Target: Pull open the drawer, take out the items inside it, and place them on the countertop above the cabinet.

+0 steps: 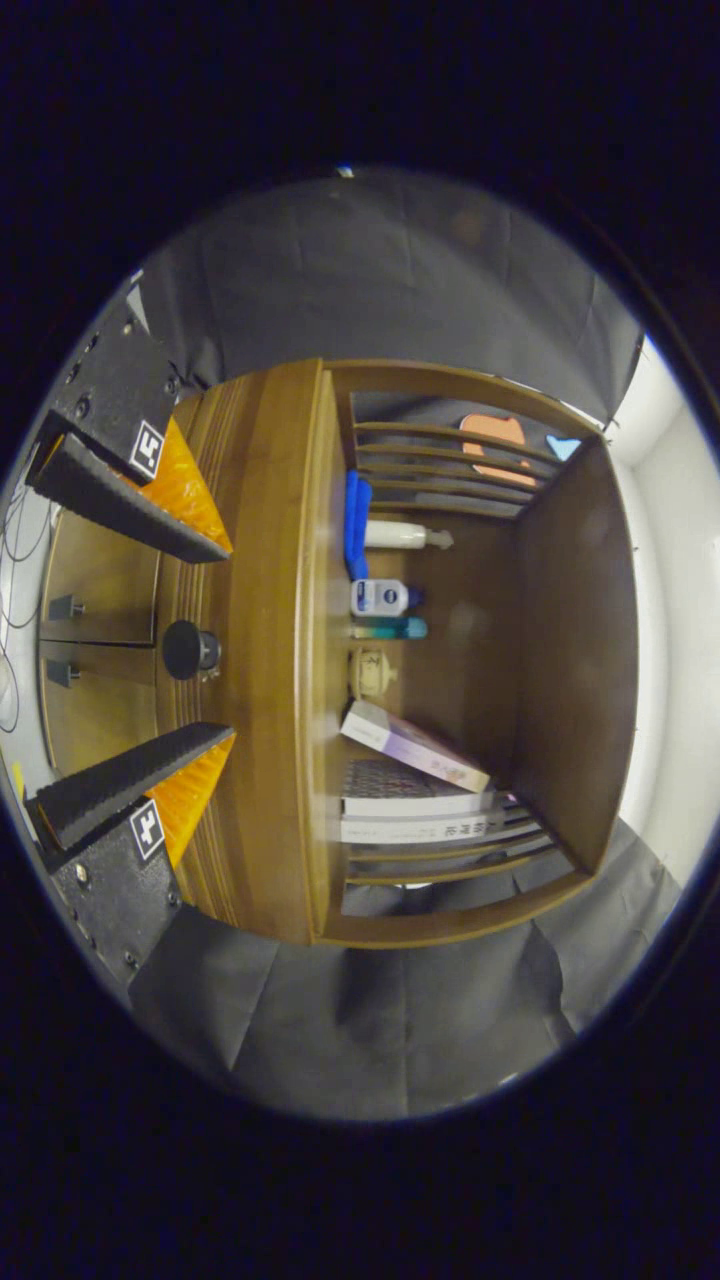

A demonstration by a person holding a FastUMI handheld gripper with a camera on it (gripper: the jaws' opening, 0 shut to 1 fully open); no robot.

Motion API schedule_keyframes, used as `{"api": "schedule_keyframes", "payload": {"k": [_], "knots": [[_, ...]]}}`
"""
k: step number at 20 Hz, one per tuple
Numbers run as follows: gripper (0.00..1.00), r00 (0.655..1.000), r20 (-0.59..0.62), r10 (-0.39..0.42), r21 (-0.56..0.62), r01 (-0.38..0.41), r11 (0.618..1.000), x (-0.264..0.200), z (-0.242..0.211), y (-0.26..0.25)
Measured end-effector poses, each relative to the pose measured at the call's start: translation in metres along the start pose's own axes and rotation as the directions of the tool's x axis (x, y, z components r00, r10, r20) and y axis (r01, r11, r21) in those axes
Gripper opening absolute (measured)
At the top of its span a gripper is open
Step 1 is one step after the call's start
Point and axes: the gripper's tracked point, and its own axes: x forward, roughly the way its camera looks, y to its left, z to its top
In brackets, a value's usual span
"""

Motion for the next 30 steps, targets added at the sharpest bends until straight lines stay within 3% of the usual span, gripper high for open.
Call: {"api": "schedule_keyframes", "payload": {"k": [5, 7, 12, 14, 19, 30], "knots": [[0.93, 0.995, -0.102, -0.016, 0.051, 0.022, 0.998, 0.043, -0.035, -0.007], [0.82, 0.995, -0.102, -0.022, 0.071, 0.029, 0.997, 0.049, -0.035, -0.007], [0.69, 0.994, -0.108, -0.015, 0.067, 0.022, 0.998, 0.059, -0.037, -0.005], [0.58, 0.995, -0.099, -0.005, 0.060, 0.011, 0.998, 0.058, -0.037, -0.002], [0.44, 0.995, -0.101, -0.006, 0.063, 0.012, 0.998, 0.057, -0.038, -0.003], [0.39, 0.993, -0.116, 0.008, 0.054, -0.002, 0.999, 0.012, -0.043, -0.004]]}}
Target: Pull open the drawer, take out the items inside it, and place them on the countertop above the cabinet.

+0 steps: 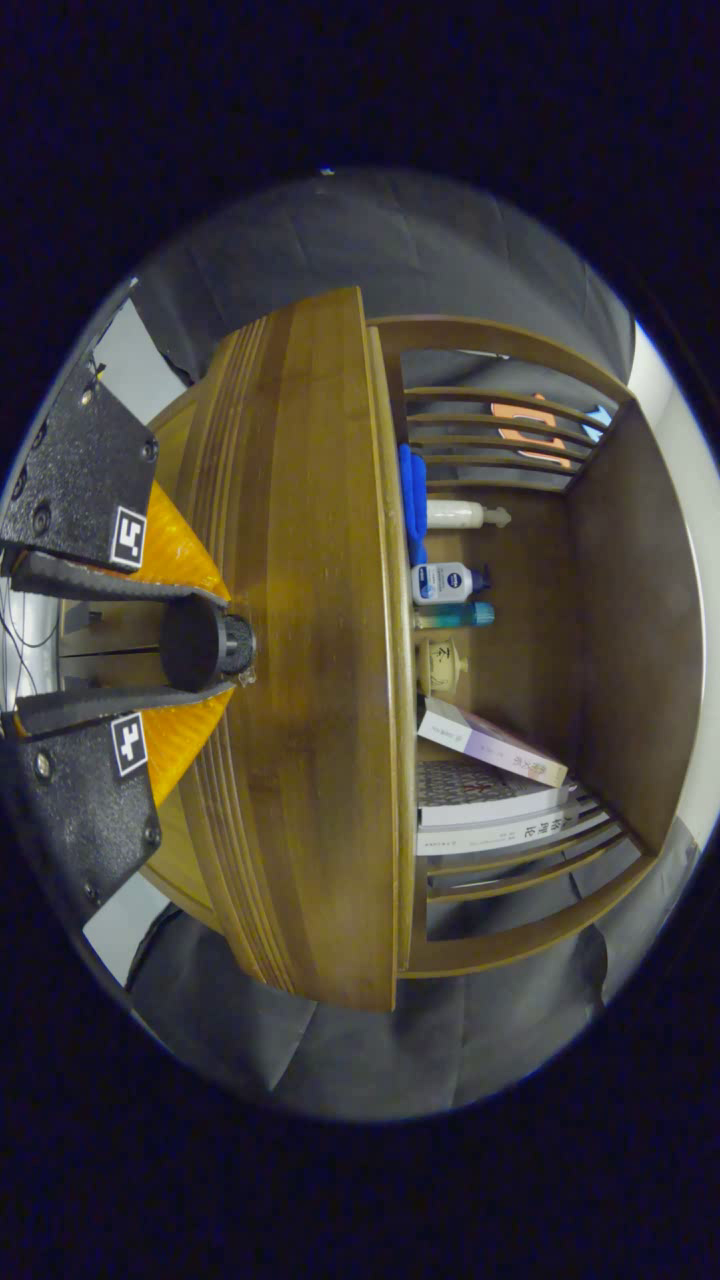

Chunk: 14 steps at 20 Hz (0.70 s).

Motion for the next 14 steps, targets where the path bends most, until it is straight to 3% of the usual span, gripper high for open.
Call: {"api": "schedule_keyframes", "payload": {"k": [14], "knots": [[0.39, 1.000, -0.022, 0.022, 0.004, -0.022, 1.000, -0.090, -0.023, -0.003]]}}
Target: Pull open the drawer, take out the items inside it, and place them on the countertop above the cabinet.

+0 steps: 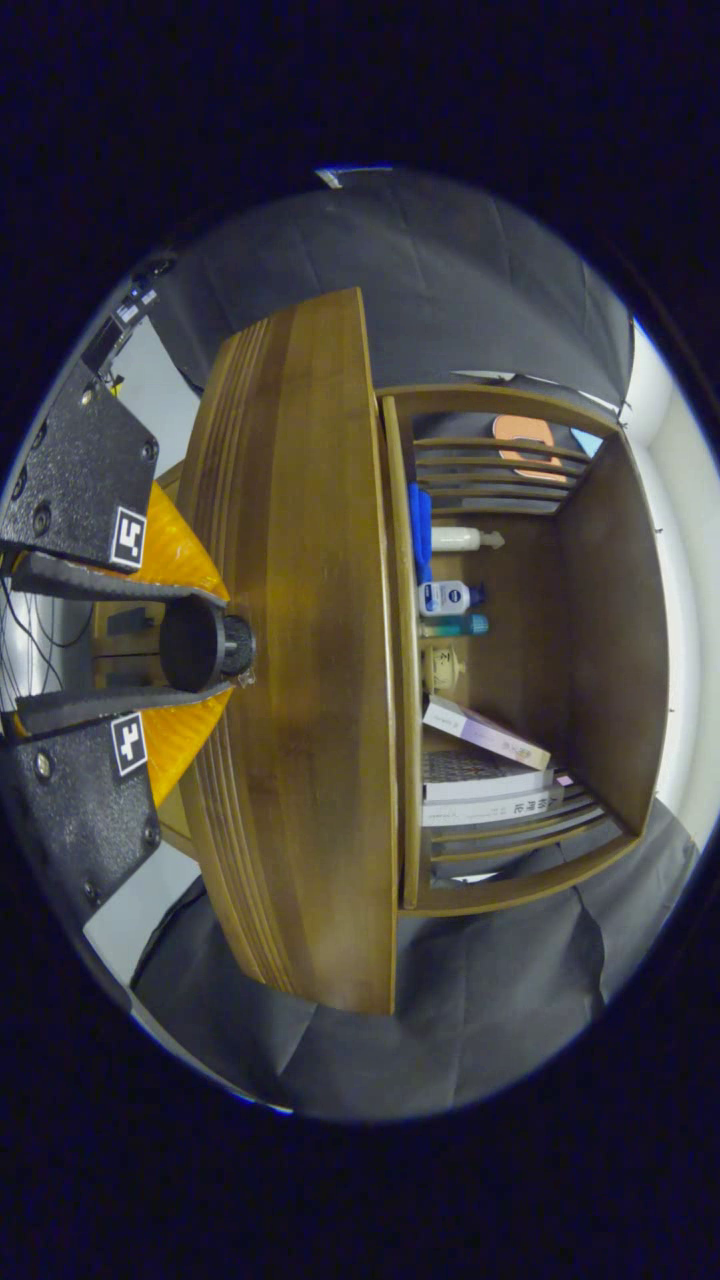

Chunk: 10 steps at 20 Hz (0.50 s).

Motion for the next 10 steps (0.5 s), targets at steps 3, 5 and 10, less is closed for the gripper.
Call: {"api": "schedule_keyframes", "payload": {"k": [3, 5, 10], "knots": [[0.39, 1.000, 0.000, 0.003, 0.005, -0.003, 1.000, -0.015, -0.004, 0.000], [0.39, 1.000, 0.003, 0.003, 0.010, -0.003, 1.000, -0.025, -0.007, 0.000], [0.39, 1.000, -0.013, 0.015, 0.019, -0.015, 1.000, -0.049, -0.017, 0.000]]}}
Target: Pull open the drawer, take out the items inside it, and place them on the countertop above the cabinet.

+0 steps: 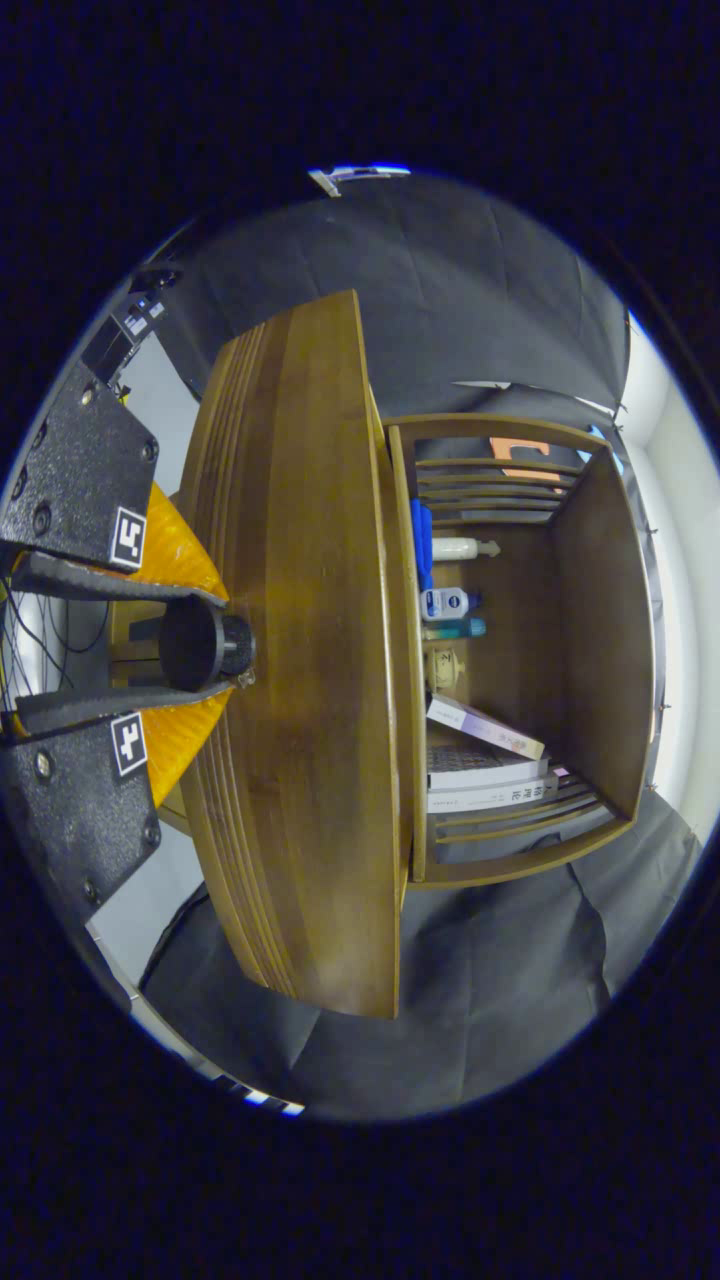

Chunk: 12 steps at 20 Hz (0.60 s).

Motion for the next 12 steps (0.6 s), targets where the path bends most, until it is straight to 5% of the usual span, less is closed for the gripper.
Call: {"api": "schedule_keyframes", "payload": {"k": [7, 12], "knots": [[0.39, 1.000, 0.004, -0.004, -0.022, 0.004, 1.000, -0.009, -0.013, -0.005], [0.70, 0.996, 0.086, -0.022, -0.018, 0.024, 1.000, -0.020, 0.013, -0.010]]}}
